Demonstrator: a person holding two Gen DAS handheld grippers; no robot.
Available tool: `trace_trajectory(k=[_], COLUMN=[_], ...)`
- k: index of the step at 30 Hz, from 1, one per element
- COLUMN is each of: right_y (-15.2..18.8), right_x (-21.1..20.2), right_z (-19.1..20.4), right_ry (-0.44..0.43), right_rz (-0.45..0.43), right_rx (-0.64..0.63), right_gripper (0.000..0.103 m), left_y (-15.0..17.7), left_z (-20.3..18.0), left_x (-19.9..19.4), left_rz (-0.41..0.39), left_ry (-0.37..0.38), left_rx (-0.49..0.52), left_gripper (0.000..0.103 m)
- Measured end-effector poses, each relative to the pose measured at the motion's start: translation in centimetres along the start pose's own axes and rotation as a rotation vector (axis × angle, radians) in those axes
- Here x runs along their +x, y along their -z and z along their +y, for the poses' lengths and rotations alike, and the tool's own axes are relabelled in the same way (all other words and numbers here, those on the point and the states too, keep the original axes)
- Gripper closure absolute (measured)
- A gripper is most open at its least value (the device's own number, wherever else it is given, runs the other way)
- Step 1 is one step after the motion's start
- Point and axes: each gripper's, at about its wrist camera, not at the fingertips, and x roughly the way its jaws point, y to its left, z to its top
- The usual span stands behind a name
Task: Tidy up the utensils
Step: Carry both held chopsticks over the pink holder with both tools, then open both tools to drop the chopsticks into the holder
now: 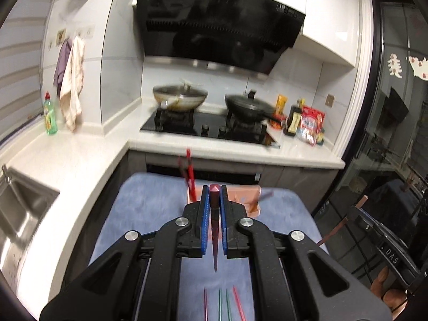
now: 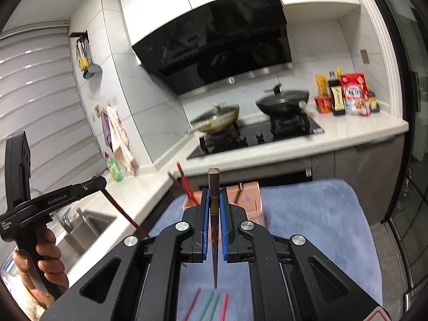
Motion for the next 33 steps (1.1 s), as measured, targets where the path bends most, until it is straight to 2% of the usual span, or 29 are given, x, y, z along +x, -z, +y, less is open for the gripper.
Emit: trace_trajectory(k=[8,14,20,26,33], right_y=[-6.3,-9.0,-8.8,-6.8,-4.6], right_x=[4.4,8.9,12.9,16.3,18.2], right_z=[1.4,0.5,-0.3,-1.4,-1.5], right_ry=[0.002,0.004,0.037,0.072,0.081], right_rz=[-0.107,-0.121,-0.087,-0.023,0.033], right_rx=[-0.019,0.034,0.028,0.027,0.013], right_gripper=[0.096,0.096,0.096,0.096,0.093], left_y=[-6.4,-8.7,-8.3,-7.1,-5.2], left_z=[-1.3,-1.3,-0.6,0.7,1.5], left_x=[2.3,5.4,8.9,11.8,14.3], left_rz=[-0.134,-0.164,-0.157,-0.107,-0.04], left_ry=[0.003,-0.02,-0.061,-0.061,-0.106], left_rx=[-0.003,0.007,0.024,-0.002,-0.008], left_gripper=[0.096,0.096,0.096,0.096,0.095])
